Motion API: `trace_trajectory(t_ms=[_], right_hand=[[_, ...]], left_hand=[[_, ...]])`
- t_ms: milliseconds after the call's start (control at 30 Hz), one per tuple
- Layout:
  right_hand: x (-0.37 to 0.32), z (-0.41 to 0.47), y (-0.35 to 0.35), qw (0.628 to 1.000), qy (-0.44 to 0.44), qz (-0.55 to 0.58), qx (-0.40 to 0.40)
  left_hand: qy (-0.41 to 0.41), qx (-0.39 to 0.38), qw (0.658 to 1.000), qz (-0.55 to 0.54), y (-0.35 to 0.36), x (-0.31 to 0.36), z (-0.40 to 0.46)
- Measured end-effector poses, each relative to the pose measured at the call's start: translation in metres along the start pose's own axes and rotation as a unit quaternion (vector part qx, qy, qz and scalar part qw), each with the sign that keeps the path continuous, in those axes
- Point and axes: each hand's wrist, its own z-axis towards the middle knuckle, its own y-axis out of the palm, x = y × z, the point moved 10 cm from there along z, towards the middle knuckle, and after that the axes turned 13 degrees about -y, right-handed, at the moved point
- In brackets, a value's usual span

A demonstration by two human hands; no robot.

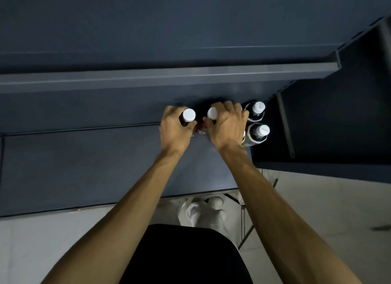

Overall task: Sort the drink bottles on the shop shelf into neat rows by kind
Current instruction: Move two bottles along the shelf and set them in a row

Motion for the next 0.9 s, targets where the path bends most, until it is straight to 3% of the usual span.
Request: trace_trajectory(t_ms=[567,733,800,900], right_hand=[[0.001,0.017,0.016,0.997,0.019,0.013,-0.078],[-0.002,0.022,0.017,0.99,0.015,0.035,-0.138],[-0.003,0.018,0.008,0.989,0.02,0.084,-0.118],[-0.016,0.004,-0.016,0.987,0.004,0.157,-0.026]], left_hand=[[0.003,-0.03,1.0,-0.008,0.013,-0.002,0.016],[0.017,-0.062,0.998,0.028,0.017,0.0,0.022],[0.019,-0.084,0.996,0.03,0.016,-0.001,0.019],[0.034,-0.108,0.993,0.022,0.008,-0.005,0.006]])
